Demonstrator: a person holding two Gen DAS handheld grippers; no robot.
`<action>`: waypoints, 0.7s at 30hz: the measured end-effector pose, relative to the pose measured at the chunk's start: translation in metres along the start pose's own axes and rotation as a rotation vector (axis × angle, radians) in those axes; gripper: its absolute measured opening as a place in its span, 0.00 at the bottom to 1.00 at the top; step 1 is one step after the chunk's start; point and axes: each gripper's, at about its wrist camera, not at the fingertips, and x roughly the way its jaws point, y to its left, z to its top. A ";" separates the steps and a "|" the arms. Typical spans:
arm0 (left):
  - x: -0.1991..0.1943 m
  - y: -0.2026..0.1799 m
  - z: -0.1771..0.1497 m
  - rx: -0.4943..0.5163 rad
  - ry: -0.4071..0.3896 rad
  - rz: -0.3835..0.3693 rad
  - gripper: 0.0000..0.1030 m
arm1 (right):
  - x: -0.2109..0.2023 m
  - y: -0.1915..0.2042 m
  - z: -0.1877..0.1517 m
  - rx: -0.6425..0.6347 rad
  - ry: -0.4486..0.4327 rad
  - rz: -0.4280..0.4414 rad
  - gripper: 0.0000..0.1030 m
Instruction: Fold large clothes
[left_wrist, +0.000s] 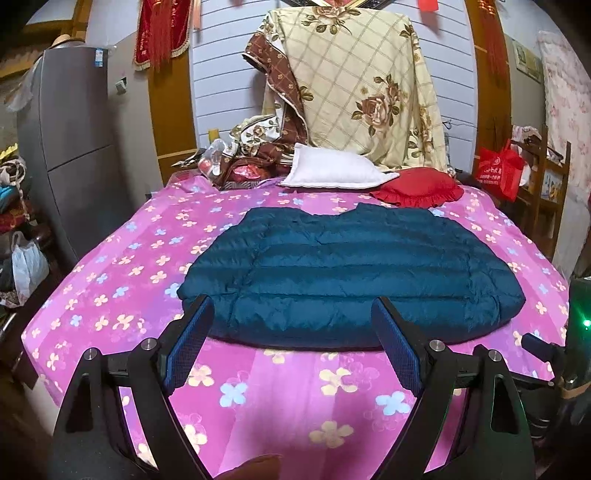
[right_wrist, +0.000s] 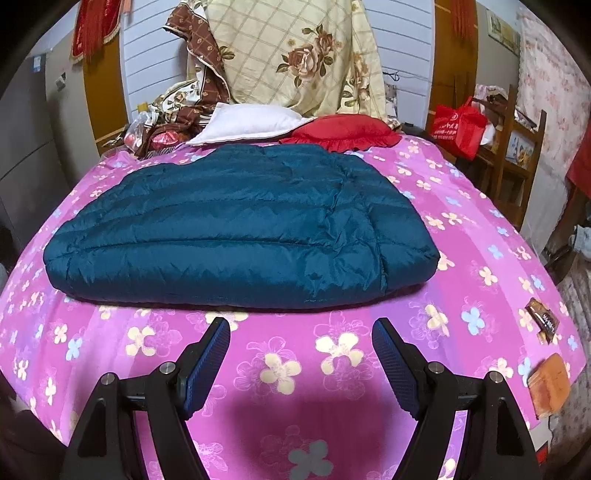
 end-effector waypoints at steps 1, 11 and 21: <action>0.000 0.000 0.000 0.000 0.001 0.002 0.84 | 0.001 0.000 0.000 0.000 0.001 0.000 0.75; -0.006 0.016 0.000 -0.054 -0.053 0.051 1.00 | -0.003 0.006 0.000 -0.009 -0.017 0.006 0.75; -0.004 0.009 -0.003 -0.015 -0.040 0.020 0.99 | -0.001 0.005 -0.001 -0.006 -0.012 -0.003 0.75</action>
